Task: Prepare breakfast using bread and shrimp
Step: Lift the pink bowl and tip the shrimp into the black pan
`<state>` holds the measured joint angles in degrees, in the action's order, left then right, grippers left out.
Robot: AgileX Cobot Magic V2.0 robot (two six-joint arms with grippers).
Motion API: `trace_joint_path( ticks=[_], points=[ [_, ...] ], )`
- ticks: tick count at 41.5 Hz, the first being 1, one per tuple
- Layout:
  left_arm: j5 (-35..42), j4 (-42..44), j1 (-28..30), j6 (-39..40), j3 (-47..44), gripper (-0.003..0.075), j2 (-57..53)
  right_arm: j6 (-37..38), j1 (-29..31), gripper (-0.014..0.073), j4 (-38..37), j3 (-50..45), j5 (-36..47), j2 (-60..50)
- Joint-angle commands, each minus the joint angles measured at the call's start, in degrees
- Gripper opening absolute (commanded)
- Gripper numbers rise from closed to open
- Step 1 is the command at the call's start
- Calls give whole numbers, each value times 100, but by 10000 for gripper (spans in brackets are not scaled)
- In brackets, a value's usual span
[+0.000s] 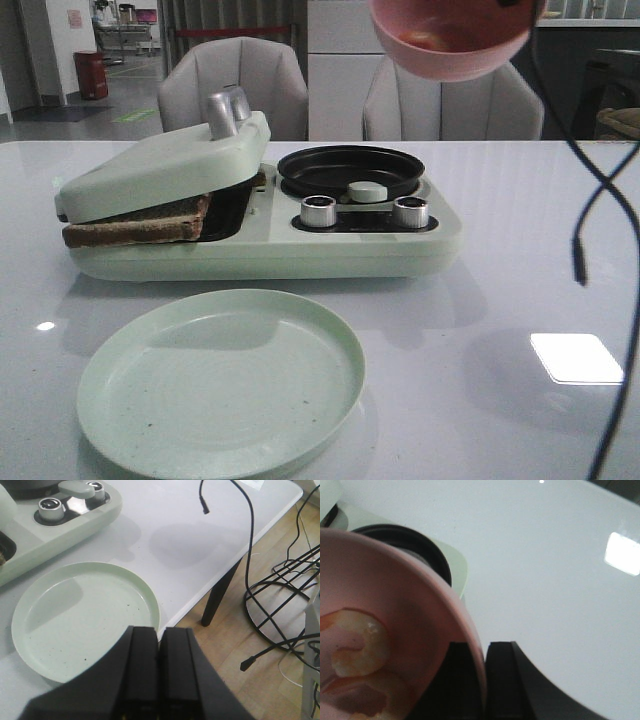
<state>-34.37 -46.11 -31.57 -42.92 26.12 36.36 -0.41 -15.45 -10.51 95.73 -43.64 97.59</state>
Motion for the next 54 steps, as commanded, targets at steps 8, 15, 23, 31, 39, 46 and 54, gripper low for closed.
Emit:
trace_joint_path(
  ticks=[8,15,23,31,39,46,54],
  points=[
    [263,-218,-34,-1,174,101,-16,1825,-853,43,-3222,1314,-25,698],
    [263,-218,-34,-1,174,101,-16,2892,-1415,43,-5345,1479,-427,1153],
    [263,-218,-34,-1,174,101,-16,3499,-2004,43,-7466,1479,-1175,1675],
    [263,-218,-34,-1,174,101,-16,3505,-2385,43,-8976,1479,-1991,2250],
    [263,-218,-34,-1,174,101,-16,3567,-2465,43,-9330,1506,-2339,2768],
    [263,-218,-34,-1,174,101,-16,3635,-2489,43,-9330,1547,-2151,3092],
    [263,-218,-34,-1,174,101,-16,3655,-2489,43,-9330,1555,-2154,3235]
  ],
)
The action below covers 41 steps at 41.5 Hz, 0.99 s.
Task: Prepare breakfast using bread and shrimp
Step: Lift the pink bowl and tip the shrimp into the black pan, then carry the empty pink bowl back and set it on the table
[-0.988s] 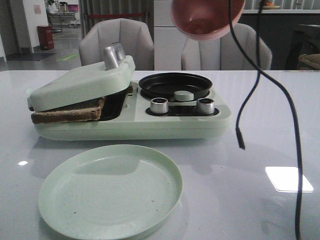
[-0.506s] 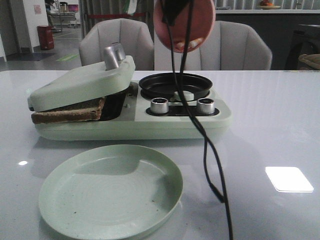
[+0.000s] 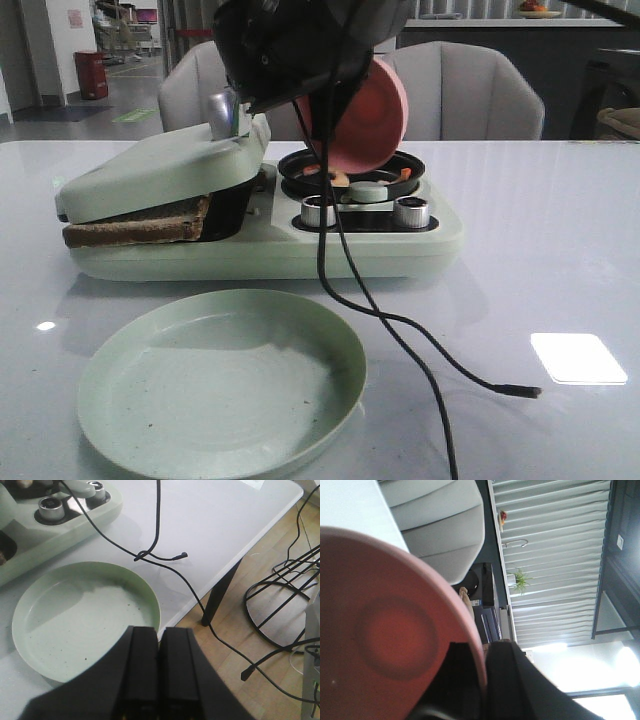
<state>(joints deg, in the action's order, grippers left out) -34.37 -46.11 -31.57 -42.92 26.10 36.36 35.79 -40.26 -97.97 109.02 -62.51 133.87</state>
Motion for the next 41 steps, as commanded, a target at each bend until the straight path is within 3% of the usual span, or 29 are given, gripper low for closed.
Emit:
trace_joint_path(
  ticks=[1,15,18,25,31,41],
  points=[
    [263,-218,-34,-1,176,101,-16,35,-8,43,-583,226,-278,-393],
    [263,-218,-34,-1,176,101,-16,21,3,43,-464,999,-974,-518],
    [263,-218,-34,-1,176,101,-16,-39,23,43,74,999,-821,-781],
    [263,-218,-34,-1,176,101,-16,-108,373,43,2765,869,-240,-1725],
    [263,-218,-34,-1,176,101,-16,-171,889,43,3721,-78,321,-2656],
    [263,-218,-34,-1,176,101,-16,-173,2145,43,5404,-3099,1902,-4543]
  ],
)
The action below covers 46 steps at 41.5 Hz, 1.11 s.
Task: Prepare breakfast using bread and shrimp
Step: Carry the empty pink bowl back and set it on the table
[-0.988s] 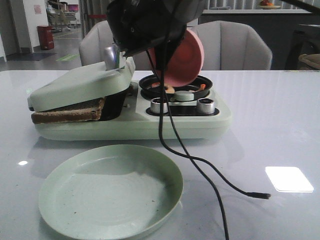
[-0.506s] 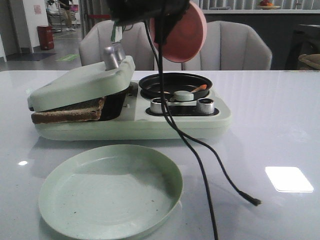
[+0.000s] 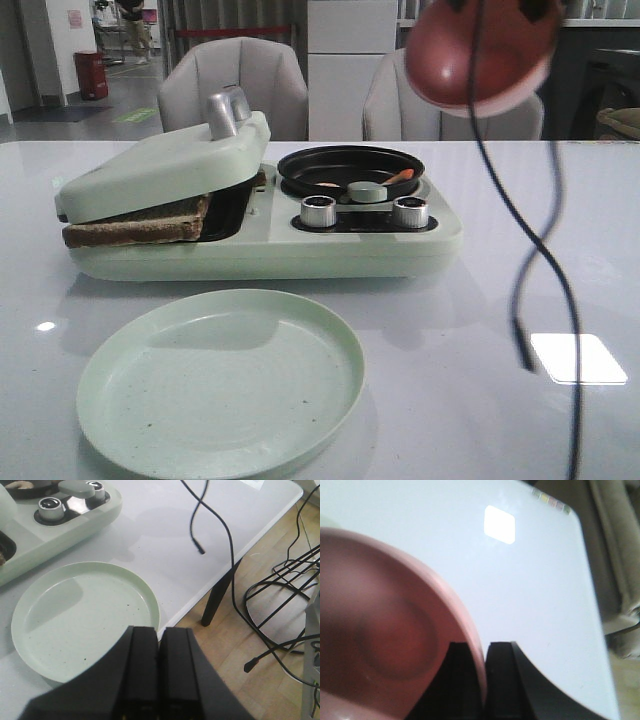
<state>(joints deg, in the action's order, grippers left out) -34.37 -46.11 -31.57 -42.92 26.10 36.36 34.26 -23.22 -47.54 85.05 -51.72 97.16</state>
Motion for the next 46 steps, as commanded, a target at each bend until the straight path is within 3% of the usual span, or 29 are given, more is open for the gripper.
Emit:
trace_joint_path(
  ticks=[1,11,20,25,40,46],
  points=[
    [263,-218,-34,-1,176,101,-16,-20,613,43,508,-1036,997,-1066],
    [263,-218,-34,-1,176,101,-16,-758,1800,43,2217,-2664,1382,-1844],
    [263,-218,-34,-1,176,101,-16,-3075,2704,43,4973,-2982,1428,-1737],
    [263,-218,-34,-1,176,101,-16,-4059,2996,43,5897,-2982,1447,-1471],
    [263,-218,-34,-1,176,101,-16,-4239,3074,68,6106,-2776,1900,-512],
    [263,-218,-34,-1,176,101,-16,-4234,3074,254,6106,-2652,1896,-354]
  ],
)
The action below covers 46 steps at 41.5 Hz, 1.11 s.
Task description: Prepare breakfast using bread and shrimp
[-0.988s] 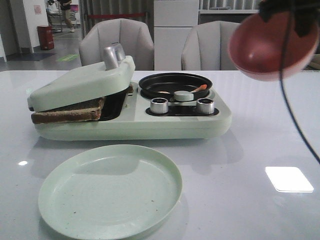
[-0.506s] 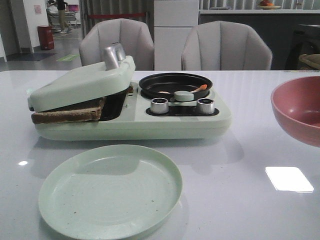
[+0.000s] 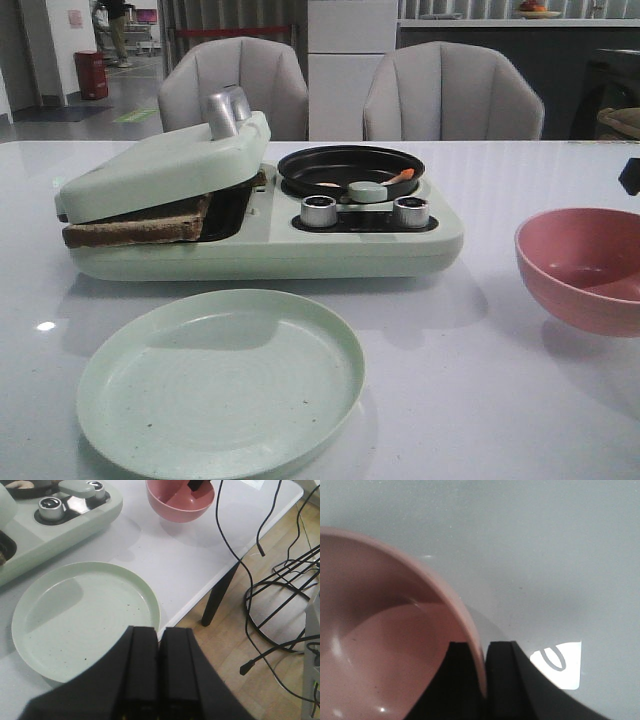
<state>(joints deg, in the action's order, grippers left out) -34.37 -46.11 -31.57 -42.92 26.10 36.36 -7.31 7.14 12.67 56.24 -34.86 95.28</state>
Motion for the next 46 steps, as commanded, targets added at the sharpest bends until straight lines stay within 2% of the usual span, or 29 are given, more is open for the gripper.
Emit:
trace_joint_path(
  ticks=[1,5,7,16,33,36,42,46],
  points=[
    [263,-218,-34,-1,176,101,-16,-77,38,304,85,235,216,-167],
    [263,-218,-34,-1,176,101,-16,-77,38,423,74,282,288,-253],
    [263,-218,-34,-1,176,101,-16,-77,38,437,66,325,296,-321],
    [263,-218,-34,-1,176,101,-16,-83,-468,430,-132,347,279,-1287],
    [263,-218,-34,-1,176,101,-16,-24,-2662,430,-570,280,-811,-3360],
    [263,-218,-34,-1,176,101,-16,224,-2781,430,-663,174,-1067,-3733],
    [263,-218,-34,-1,176,101,-16,1077,-2781,400,-1350,-280,-1528,-4693],
    [263,-218,-34,-1,176,101,-16,1173,-2781,381,-1410,-647,-1670,-5361]
  ],
)
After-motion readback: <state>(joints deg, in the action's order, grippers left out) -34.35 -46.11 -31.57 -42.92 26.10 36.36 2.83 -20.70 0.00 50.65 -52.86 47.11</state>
